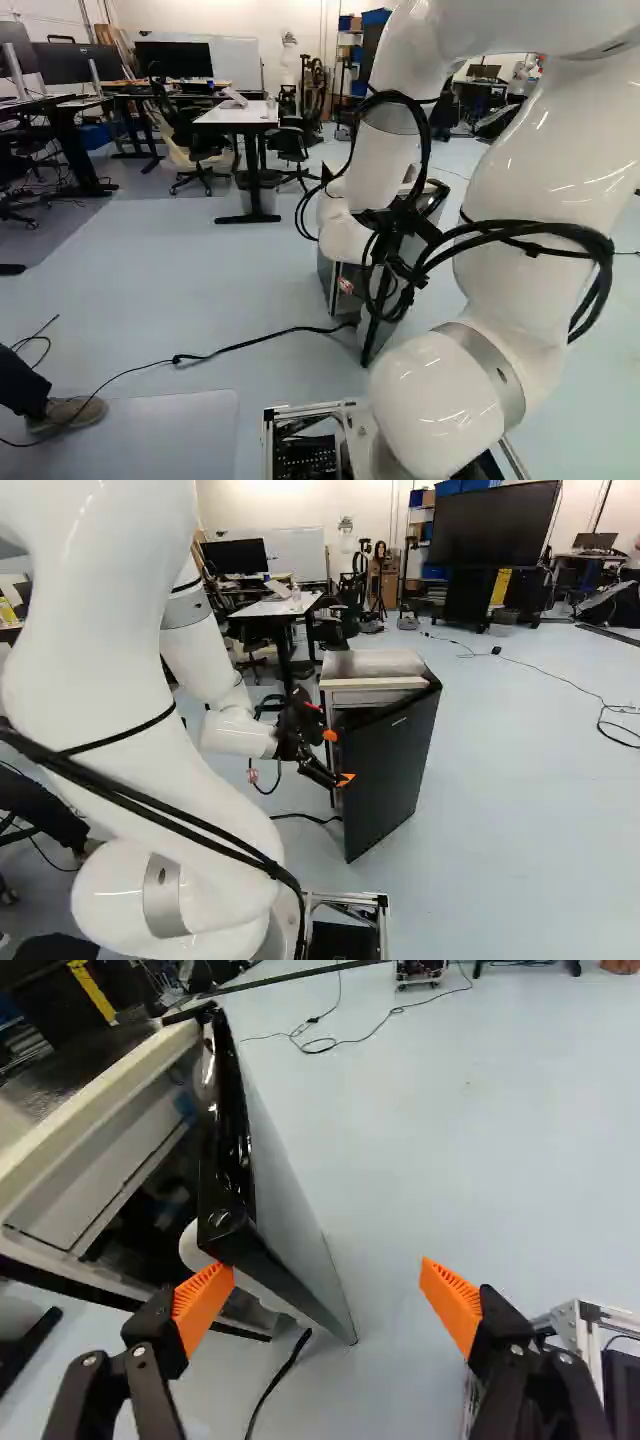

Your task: Open the fridge door

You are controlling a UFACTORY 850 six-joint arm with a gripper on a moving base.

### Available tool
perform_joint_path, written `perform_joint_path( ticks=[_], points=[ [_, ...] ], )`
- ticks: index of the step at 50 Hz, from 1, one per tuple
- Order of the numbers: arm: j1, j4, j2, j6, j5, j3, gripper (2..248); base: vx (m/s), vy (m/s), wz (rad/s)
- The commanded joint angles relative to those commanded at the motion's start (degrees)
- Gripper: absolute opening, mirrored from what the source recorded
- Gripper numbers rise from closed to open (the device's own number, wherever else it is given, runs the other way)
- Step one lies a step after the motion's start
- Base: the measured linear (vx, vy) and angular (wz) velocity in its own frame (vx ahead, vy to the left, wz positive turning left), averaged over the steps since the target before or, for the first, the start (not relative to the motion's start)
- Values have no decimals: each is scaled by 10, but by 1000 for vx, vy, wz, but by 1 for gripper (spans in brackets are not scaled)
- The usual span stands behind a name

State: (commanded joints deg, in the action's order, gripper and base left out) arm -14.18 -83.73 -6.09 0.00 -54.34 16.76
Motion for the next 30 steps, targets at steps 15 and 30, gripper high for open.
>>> perform_joint_path(
  ticks=[15, 30],
  points=[
    [3, -27, 33, 0, -9, -39, 247, 0, 0, 0],
    [-26, -29, 57, 0, -14, -67, 247, 0, 0, 0]
  ],
)
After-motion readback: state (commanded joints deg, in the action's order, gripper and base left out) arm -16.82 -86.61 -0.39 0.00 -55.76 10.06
